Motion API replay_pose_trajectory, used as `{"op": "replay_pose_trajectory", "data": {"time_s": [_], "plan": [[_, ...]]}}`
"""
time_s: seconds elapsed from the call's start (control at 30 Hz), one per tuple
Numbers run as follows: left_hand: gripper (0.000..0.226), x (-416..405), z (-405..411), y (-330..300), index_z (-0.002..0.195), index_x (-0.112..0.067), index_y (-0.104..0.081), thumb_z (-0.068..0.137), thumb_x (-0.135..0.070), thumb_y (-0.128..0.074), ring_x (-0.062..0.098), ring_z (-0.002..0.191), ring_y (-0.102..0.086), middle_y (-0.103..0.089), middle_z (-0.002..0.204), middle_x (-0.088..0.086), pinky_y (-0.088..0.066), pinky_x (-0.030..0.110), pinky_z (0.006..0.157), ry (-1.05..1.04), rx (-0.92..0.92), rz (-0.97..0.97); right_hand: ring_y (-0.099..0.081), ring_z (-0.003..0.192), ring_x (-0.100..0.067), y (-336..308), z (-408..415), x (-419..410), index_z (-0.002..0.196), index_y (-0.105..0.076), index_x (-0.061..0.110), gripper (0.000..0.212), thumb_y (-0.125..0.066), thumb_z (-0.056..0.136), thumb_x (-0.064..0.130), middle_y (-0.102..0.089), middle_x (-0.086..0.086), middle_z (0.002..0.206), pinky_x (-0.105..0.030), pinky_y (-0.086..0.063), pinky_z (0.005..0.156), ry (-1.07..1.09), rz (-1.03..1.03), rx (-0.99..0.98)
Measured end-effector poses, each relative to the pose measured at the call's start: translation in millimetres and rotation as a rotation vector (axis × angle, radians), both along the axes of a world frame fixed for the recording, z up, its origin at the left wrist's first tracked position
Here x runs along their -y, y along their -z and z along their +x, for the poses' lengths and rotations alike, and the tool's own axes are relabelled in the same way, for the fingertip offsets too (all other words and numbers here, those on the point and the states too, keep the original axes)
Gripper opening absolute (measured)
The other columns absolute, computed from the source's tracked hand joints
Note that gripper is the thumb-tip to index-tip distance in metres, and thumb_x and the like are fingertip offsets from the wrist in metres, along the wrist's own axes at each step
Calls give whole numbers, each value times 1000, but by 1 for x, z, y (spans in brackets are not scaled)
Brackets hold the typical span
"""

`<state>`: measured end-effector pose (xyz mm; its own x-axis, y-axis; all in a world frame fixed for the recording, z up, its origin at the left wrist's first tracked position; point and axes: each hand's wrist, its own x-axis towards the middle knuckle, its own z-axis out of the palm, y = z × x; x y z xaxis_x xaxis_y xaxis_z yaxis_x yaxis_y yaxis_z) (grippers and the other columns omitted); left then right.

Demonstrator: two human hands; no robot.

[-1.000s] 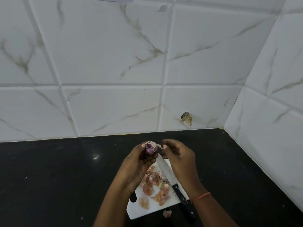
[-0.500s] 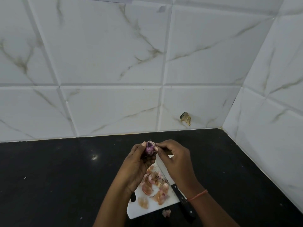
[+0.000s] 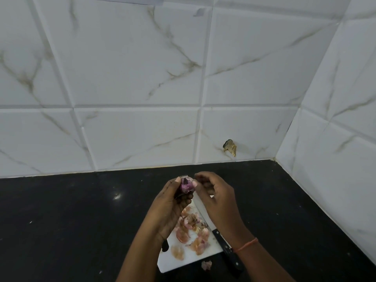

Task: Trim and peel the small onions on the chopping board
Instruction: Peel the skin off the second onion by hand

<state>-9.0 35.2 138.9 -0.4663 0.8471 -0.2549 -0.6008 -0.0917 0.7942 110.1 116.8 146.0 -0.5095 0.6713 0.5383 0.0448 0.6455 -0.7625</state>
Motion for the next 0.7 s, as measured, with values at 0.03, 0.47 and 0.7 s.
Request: {"op": "replay_pose_trajectory", "data": {"time_s": [0.03, 0.47, 0.7], "plan": [[36, 0, 0, 0, 123, -4, -66, 99, -29, -55, 19, 87, -65, -71, 105, 16, -55, 28, 75, 2, -8, 9, -65, 92, -3, 0, 0, 0, 106, -66, 21, 16, -68, 90, 19, -67, 13, 98, -14, -52, 76, -13, 14, 14], [38, 10, -3, -1, 119, -31, -71, 81, -35, -74, 22, 110, -69, -72, 119, 1, -53, 30, 87, 79, -406, 2, -66, 82, 0, 0, 0, -1, 92, -67, 19, 12, -69, 88, 7, -68, 12, 85, -9, -50, 69, 74, -69, 7], [42, 10, -3, -4, 122, -14, -69, 81, -25, -69, 23, 105, -71, -73, 117, 10, -57, 25, 83, 50, -253, 43, -66, 83, -3, 16, 4, -24, 98, -74, 15, 12, -66, 90, 10, -71, 8, 89, -24, -57, 76, 194, -130, 110]]}}
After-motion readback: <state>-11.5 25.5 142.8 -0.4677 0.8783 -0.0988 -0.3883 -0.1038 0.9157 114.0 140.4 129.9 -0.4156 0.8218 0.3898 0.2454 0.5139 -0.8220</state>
